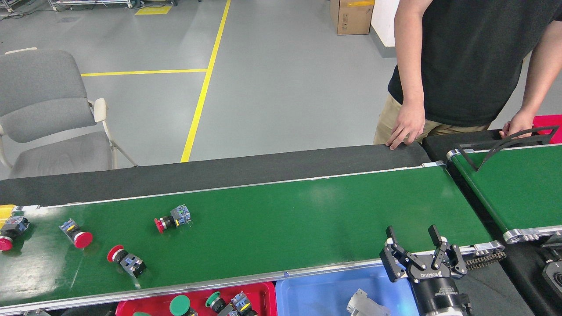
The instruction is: Pick switch part from conveyor to tray
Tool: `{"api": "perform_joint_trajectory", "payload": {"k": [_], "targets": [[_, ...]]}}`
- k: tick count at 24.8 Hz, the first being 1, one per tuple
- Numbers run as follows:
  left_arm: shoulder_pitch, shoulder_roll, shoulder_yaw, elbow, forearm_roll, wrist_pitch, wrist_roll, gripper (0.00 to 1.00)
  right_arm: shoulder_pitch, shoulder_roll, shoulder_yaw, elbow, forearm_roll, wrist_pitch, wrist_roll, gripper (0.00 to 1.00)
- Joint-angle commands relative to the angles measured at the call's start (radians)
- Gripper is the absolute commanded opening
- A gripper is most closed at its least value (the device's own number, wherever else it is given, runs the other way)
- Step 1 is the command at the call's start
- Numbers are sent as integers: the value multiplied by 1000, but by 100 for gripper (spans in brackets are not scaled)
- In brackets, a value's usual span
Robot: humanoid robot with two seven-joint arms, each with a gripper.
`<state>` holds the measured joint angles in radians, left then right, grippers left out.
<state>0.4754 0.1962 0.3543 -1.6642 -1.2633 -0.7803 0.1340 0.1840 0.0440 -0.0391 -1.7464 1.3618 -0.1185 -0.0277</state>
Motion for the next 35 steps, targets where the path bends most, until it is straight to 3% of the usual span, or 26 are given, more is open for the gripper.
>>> {"api": "perform_joint_trajectory", "payload": {"k": [1, 3, 5, 7, 14, 18, 21, 25, 33, 35], "targets": [[-14, -17, 32, -11, -2, -5, 4, 99, 32, -4, 8, -22, 5, -10, 3, 100], [-24, -35, 94, -12, -5, -5, 3, 99, 58, -22, 47, -22, 7, -10, 3, 100], [-55, -27, 124, 0, -25, 208, 3, 99, 55, -52, 62, -22, 7, -12, 2, 100], [-74, -6, 135, 20, -53, 312, 6, 99, 54, -50, 64, -22, 7, -10, 2, 100], [-87, 31, 118, 40, -65, 296, 1, 99, 22, -56, 64, -21, 7, -10, 3, 100], [-181, 32, 80, 55, -84, 299, -74, 99, 2, -58, 67, -19, 7, -10, 5, 100], [-274, 46, 81, 130, -85, 300, -148, 99, 2, -62, 104, -18, 7, -10, 3, 100], [-356, 101, 80, 274, -85, 305, -152, 99, -12, -64, 110, -18, 7, -9, 3, 100], [-409, 127, 80, 408, -85, 309, -152, 99, -9, -72, 146, -19, 7, -9, 3, 100], [-431, 127, 81, 429, -85, 317, -151, 94, -8, -70, 146, -18, 7, -9, 3, 100]]}}
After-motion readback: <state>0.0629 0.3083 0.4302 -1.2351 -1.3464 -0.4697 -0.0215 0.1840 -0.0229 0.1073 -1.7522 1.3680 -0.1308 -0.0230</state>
